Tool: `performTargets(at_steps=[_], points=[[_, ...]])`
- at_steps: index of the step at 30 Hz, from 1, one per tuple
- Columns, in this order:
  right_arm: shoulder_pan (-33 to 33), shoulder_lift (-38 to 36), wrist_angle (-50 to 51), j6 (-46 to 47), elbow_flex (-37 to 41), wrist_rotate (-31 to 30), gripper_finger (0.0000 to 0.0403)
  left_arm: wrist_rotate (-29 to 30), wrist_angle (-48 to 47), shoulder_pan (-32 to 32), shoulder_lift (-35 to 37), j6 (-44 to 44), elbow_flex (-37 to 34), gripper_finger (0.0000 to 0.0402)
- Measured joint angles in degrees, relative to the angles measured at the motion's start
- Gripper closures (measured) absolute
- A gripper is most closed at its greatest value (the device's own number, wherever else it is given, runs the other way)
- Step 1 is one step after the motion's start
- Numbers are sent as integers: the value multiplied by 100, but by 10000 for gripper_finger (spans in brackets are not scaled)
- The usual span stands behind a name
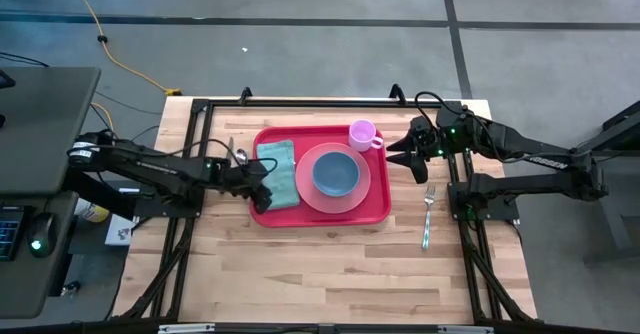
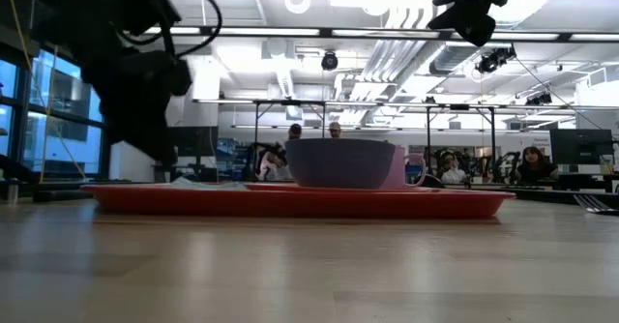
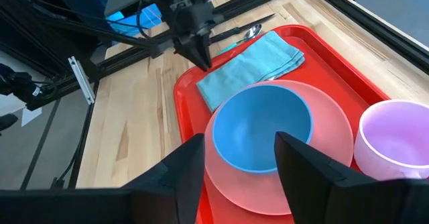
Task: Set up tray
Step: Put the blue towel on the tray
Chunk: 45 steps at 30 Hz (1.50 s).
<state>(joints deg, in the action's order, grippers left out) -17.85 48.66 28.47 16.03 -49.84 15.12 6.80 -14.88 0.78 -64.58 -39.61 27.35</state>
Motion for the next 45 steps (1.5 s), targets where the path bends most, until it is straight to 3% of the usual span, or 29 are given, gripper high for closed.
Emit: performTargets(at_steps=[5,11,16,20,25,26,36,45], points=[[0,0,0,0,0,2,239,682,-310,0,0,841,311,272],[0,0,1,34,0,45,242,1456,-905,0,2,2615,704,194],[0,0,28,127,0,67,238,1449,-1810,-145,0,4003,1096,161],[0,0,95,142,0,67,240,1156,-2273,-658,0,4320,1355,202],[0,0,105,138,0,55,247,534,-2149,-1445,0,4704,1630,369],[0,0,105,133,0,36,249,439,-2070,-1564,0,4765,1654,380],[0,2,105,164,0,-122,245,-366,-2047,-2541,-74,5176,1703,393],[0,0,103,171,0,-169,253,-888,-1871,-2592,-994,5281,1701,393]])
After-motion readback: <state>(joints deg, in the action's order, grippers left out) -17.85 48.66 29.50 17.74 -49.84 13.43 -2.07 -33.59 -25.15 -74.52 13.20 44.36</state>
